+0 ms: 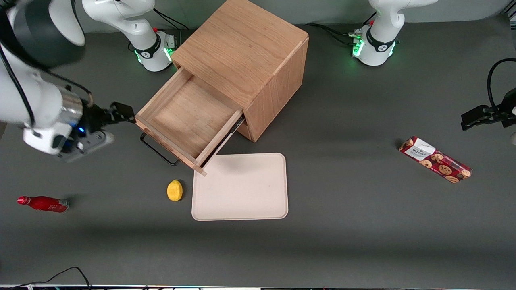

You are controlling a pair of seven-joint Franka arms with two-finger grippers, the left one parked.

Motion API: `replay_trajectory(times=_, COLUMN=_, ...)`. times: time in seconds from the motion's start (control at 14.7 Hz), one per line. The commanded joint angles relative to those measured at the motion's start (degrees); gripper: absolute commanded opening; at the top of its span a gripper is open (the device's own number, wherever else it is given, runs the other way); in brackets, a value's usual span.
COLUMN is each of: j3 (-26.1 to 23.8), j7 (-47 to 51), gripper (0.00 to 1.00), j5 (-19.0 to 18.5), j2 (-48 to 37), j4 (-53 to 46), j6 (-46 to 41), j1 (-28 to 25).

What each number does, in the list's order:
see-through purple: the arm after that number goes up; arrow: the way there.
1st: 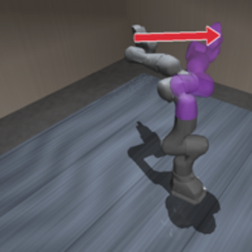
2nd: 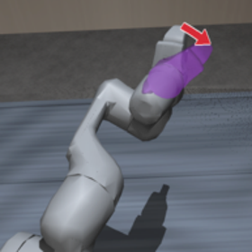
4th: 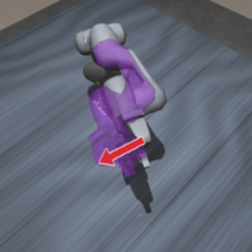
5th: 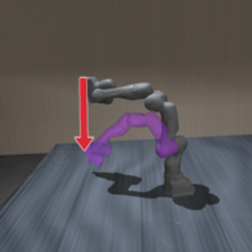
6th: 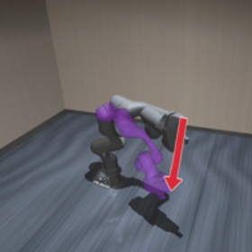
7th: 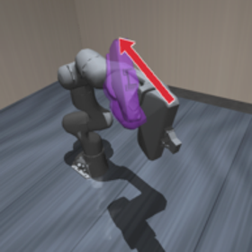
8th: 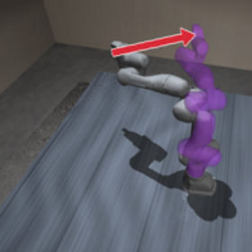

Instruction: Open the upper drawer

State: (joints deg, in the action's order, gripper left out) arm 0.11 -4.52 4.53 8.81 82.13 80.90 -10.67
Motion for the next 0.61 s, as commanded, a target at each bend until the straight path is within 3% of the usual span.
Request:
replay_trajectory(times=0.0, j3=-1.0, j7=5.0, gripper=1.00, j5=-3.6, j2=-7.4, j4=8.0, j6=1.4, j1=3.1)
replay_trajectory(times=0.55, j3=-0.9, j7=2.9, gripper=1.00, j5=-3.7, j2=-10.3, j4=9.4, j6=0.7, j1=13.7)
